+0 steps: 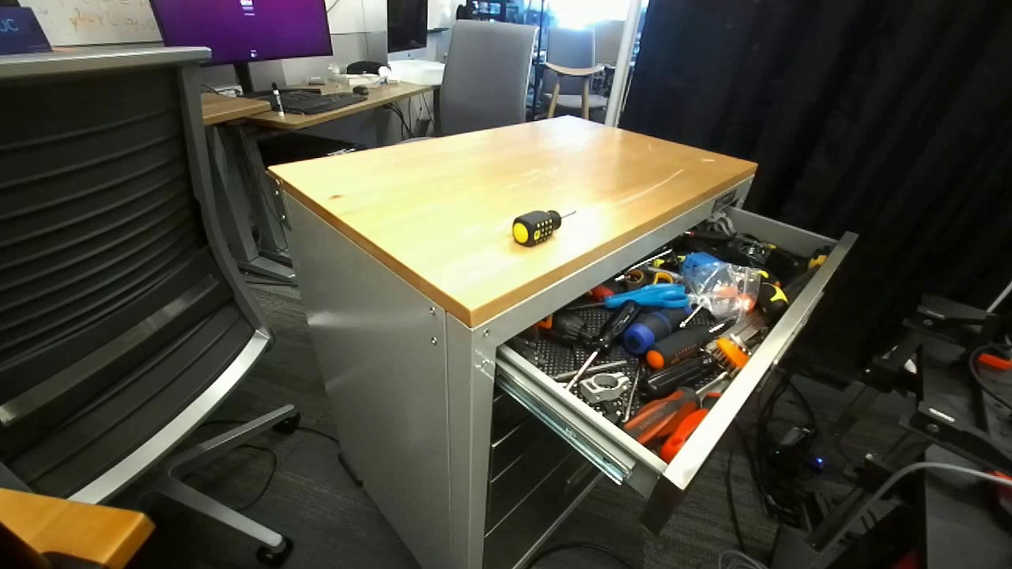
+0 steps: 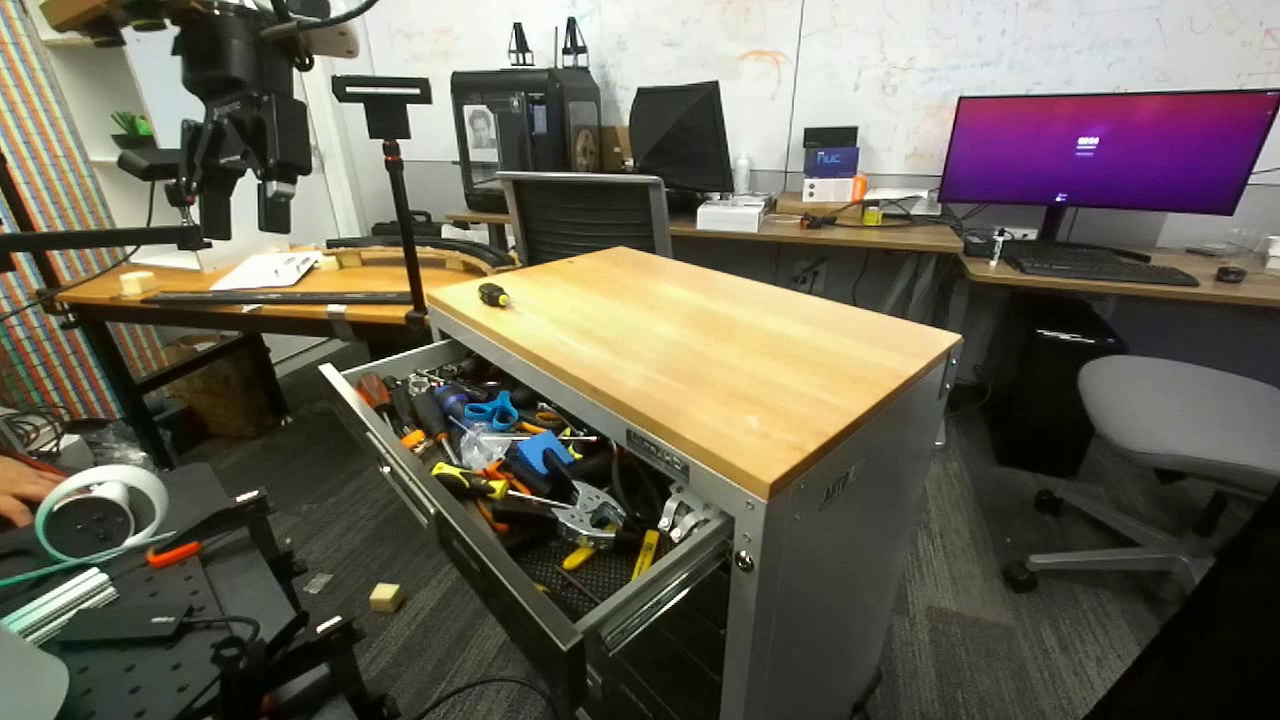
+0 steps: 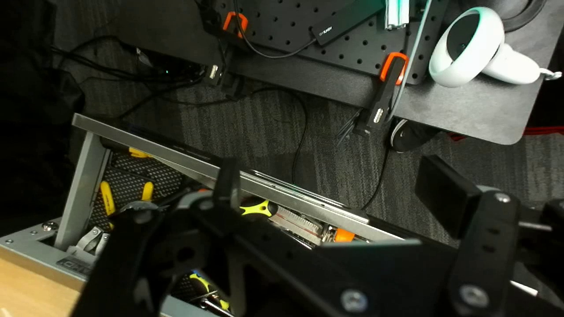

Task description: Put the screwdriver in the drawer then close it

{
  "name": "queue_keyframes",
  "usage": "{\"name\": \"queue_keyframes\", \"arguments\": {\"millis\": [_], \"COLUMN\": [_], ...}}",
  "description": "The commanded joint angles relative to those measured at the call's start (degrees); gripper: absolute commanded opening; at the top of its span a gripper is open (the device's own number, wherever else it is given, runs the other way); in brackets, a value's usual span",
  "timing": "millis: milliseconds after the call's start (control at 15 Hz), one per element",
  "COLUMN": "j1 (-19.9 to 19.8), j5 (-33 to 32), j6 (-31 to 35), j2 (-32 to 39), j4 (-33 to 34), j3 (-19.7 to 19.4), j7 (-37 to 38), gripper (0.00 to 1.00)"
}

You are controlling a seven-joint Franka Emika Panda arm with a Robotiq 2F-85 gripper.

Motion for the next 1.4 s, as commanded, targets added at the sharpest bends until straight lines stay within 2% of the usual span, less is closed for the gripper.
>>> {"name": "queue_keyframes", "arguments": {"millis": [0, 200, 467, 733, 1000, 1333], "j1": [1.2, 0.6, 1.1, 3.1, 6.6, 13.0], "j5": [-7.5, -16.5, -24.2, -27.6, -30.3, -36.4], "j6": [-2.6, -1.9, 0.9, 3.0, 2.3, -2.0], "j2": [1.4, 8.9, 21.4, 33.8, 46.7, 58.9], "j4": [3.0, 10.3, 20.3, 28.1, 37.3, 48.1], "j3": [-1.0, -1.4, -0.6, 1.3, 2.7, 1.6], "j7": [-5.3, -10.7, -16.2, -15.2, -13.4, -4.9], "gripper": [1.0, 1.0, 1.0, 1.0, 1.0, 1.0]}}
